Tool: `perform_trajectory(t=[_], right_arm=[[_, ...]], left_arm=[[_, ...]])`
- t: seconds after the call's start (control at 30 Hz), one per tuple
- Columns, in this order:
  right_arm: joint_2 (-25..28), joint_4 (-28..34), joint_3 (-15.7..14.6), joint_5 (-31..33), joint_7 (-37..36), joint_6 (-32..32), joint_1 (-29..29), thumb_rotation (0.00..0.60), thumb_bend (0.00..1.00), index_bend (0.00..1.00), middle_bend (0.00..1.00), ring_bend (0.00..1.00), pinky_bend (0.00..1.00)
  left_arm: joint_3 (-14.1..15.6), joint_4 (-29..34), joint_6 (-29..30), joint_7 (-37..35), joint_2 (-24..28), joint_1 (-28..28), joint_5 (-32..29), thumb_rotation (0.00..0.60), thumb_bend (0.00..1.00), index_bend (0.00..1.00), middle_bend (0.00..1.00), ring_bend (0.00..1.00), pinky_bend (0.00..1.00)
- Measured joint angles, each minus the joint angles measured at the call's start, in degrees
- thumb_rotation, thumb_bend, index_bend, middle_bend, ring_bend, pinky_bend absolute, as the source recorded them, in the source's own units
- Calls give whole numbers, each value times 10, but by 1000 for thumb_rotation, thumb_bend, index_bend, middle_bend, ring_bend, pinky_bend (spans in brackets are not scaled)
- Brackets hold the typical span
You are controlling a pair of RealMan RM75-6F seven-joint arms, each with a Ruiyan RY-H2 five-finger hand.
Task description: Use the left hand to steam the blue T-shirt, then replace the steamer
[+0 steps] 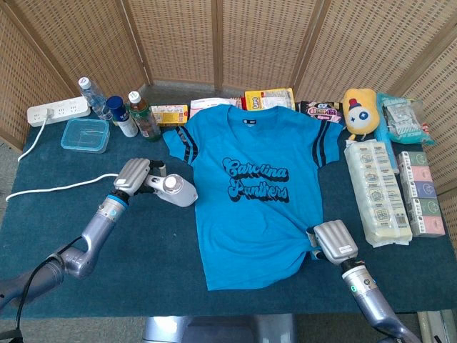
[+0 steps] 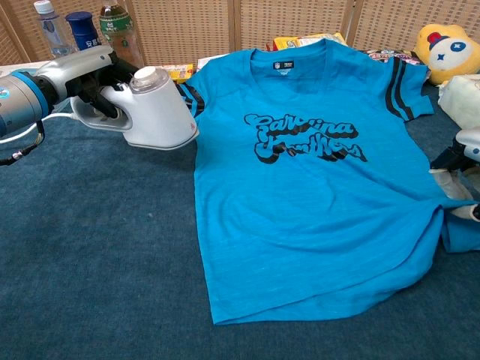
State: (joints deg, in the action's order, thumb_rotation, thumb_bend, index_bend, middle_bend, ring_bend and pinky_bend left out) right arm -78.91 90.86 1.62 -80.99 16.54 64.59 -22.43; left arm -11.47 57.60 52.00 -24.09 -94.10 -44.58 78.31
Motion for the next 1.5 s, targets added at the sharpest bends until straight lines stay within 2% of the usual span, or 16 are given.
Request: perform_trajectory(t=[0.23,0.57,0.87,1.27,1.5], right_arm=[[-3,6,1,-4,0,2,-2,600,523,719,696,769,906],[-1,11,0,-5,1,3,-3,600,524,719,696,769,906],[12,16,-8,-8,-7,7,3,600,527,719,696,769,906],[13,13,-19,-24,-15,8,7,600,527,719,698,767,906],[14,12,-22,-27,-16,11,10,600,528,720,699,767,905]], left_arm=[[-11,8,-8,67,-12,-21,-12,600,433,693,783,713,789],[-21,-41,-26,173,-100,-70,-31,600,433,692,787,713,789],[-37,-60,-19,273,-174,-106,-53,600,433,692,788,713,789],[-44,-56,-25,335,-239,-137,-68,600,433,692,788,713,789],[-40,-50,-30,344,-253,-145,-65,600,433,692,788,713,789]])
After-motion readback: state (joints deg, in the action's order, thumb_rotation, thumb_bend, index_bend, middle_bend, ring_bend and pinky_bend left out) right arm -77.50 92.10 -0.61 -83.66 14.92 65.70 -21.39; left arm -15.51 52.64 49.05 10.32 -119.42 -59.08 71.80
